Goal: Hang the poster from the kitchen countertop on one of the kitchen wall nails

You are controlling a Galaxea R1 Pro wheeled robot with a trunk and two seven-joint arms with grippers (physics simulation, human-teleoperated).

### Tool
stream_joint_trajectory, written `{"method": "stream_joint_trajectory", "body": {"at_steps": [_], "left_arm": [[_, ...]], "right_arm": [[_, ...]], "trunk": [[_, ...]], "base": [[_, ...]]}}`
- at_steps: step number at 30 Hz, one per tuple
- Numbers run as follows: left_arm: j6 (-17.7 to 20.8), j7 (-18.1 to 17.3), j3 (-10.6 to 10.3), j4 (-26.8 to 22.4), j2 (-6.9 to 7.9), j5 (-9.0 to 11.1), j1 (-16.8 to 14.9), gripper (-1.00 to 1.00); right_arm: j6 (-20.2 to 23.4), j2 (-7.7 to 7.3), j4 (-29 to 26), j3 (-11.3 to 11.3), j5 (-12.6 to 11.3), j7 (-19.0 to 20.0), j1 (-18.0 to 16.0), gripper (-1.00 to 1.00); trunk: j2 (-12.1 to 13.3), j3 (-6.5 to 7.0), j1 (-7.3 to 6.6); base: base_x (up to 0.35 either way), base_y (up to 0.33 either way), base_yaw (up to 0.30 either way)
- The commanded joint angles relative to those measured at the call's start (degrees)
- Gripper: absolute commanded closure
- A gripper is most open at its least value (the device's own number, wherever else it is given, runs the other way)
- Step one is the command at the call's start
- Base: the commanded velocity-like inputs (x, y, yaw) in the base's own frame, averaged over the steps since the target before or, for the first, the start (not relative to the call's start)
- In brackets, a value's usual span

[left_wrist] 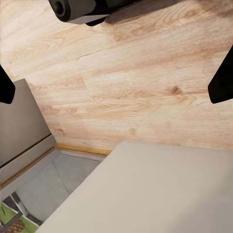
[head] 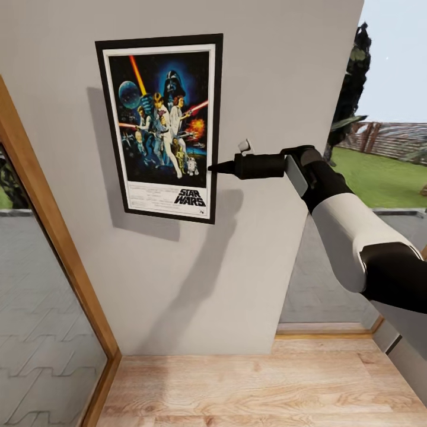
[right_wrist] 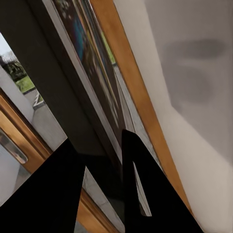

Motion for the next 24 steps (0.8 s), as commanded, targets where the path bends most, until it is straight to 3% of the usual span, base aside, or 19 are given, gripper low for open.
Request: {"method": "stream_joint_trajectory", "body": {"at_steps": [1, 24], "left_arm": [[-0.58, -0.07, 0.07, -0.05, -0.01, -0.17, -0.01, -1.00], [-0.58, -0.07, 0.08, -0.06, -0.01, -0.17, -0.01, -1.00]], "right_arm": [[0.44, -0.03, 0.02, 0.19, -0.54, -0.08, -0.06, 1.00], [0.11, 0.45, 0.10, 0.27, -0.54, -0.07, 0.00, 1.00]], "trunk": [[-0.12, -0.12, 0.04], [-0.12, -0.12, 0.04]], "base": [[0.000, 0.000, 0.000], [0.000, 0.000, 0.000]]}}
